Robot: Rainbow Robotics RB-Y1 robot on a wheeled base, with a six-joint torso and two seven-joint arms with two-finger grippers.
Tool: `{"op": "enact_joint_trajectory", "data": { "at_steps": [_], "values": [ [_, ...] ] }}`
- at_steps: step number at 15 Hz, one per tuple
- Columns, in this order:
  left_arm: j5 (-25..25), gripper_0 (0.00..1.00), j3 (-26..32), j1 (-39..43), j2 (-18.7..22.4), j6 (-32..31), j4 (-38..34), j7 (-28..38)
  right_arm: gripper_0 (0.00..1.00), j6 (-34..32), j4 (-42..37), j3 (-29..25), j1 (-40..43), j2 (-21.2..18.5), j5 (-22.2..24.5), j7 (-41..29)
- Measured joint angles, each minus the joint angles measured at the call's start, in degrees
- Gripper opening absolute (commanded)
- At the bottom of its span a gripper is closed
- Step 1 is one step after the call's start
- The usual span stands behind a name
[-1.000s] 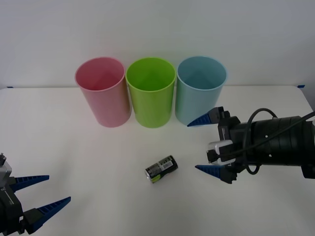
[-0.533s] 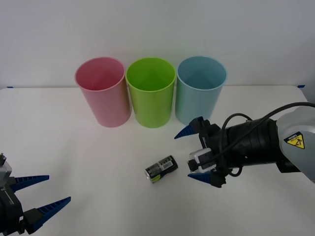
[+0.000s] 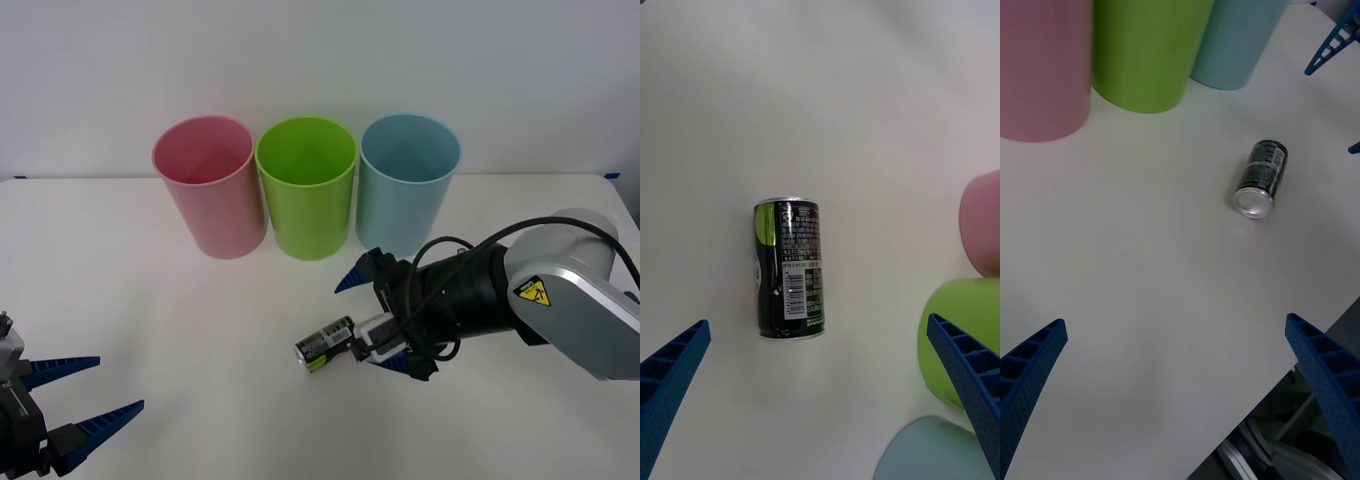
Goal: Put cans in the blue bin and PET bottles in the pink bin and trash in the green bin.
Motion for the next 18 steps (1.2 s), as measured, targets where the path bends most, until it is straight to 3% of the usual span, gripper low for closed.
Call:
{"op": "enact_joint_trajectory", "data": {
  "at_steps": [18],
  "values": [
    [0.0,1.00,0.0,0.0,0.0,0.0,0.0,0.0,1.00,0.0,15.7,6.2,-3.9,12.9,10.2,3.9]
  ]
}}
